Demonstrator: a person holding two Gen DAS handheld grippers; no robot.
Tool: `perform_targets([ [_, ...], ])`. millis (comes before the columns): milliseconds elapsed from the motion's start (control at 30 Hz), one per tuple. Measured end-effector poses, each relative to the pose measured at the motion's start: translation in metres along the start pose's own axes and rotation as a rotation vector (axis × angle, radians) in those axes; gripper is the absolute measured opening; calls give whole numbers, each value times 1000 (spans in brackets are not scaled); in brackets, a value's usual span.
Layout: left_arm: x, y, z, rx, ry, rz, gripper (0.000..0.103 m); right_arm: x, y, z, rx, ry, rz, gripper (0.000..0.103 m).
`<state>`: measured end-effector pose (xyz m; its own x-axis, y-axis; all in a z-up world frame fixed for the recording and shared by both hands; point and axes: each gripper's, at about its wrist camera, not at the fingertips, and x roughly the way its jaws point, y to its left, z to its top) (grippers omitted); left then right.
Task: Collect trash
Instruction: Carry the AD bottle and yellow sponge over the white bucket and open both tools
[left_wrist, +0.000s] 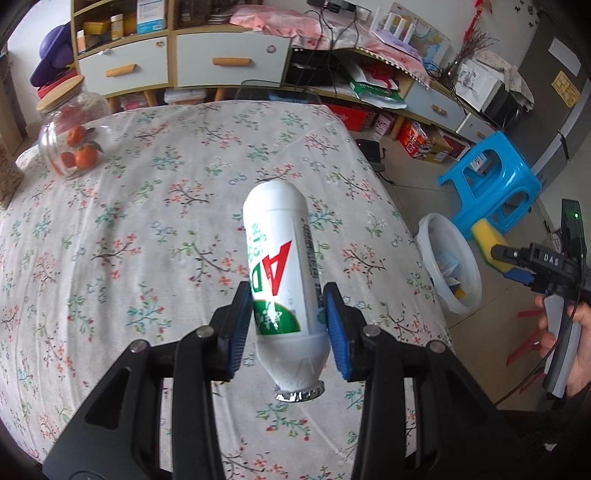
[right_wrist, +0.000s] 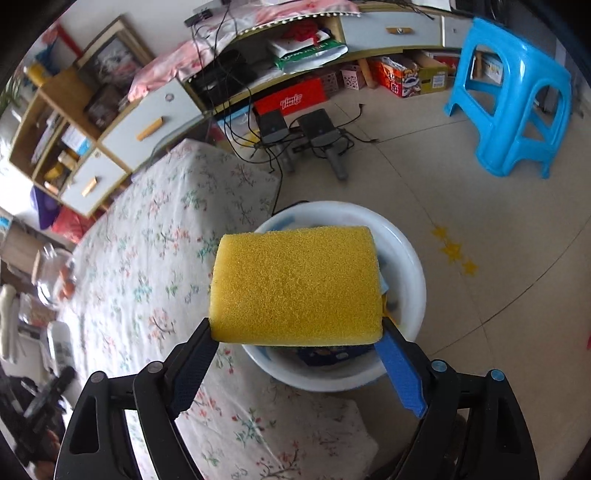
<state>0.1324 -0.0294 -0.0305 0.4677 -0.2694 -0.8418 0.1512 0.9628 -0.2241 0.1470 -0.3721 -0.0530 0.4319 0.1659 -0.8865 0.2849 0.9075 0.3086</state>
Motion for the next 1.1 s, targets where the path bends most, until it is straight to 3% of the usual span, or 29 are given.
perform_targets([
  [100, 4, -11, 0, 9, 5, -13, 41, -1, -11, 2, 49, 3, 42, 98],
  [200, 7, -22, 1, 24, 10, -29, 41, -4, -14, 0, 50, 3, 31, 98],
  [500, 26, -76, 10, 129, 24, -71, 41, -19, -37, -7, 12, -7, -62, 98],
  [733, 62, -132, 19, 200, 83, -156, 41, -27, -65, -11, 41, -16, -107, 98],
  [1100, 104, -195, 34, 292, 131, -210, 41, -33, -83, -14, -11, -23, -162, 98],
])
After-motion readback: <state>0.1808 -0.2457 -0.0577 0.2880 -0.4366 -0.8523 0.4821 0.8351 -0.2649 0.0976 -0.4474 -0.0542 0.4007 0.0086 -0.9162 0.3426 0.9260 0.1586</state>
